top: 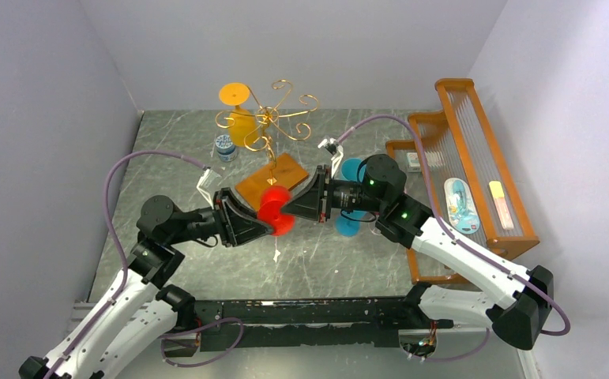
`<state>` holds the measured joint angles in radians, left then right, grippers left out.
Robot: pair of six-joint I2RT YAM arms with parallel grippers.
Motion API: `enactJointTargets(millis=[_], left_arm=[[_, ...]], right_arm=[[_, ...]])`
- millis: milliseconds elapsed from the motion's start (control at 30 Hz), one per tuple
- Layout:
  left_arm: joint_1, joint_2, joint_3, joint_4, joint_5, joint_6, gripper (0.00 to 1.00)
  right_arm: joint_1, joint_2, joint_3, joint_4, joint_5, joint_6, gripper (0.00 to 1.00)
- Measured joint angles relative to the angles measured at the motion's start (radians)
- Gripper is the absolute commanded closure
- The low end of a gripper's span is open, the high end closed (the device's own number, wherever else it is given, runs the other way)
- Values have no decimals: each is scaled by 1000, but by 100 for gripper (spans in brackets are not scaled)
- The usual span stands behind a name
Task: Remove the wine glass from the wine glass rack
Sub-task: Place the wine glass at the center of the board.
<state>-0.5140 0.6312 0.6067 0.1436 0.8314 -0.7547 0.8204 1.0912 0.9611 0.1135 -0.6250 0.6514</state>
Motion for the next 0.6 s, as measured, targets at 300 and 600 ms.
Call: enactJointTargets(millis=[300,600], left_arm=[[0,8,-14,45,2,-47,87],[0,9,-15,8,1,-21,95]], right_arm=[[0,0,0,2,-17,-1,100],[-1,10,5,-4,-47,-26,81]])
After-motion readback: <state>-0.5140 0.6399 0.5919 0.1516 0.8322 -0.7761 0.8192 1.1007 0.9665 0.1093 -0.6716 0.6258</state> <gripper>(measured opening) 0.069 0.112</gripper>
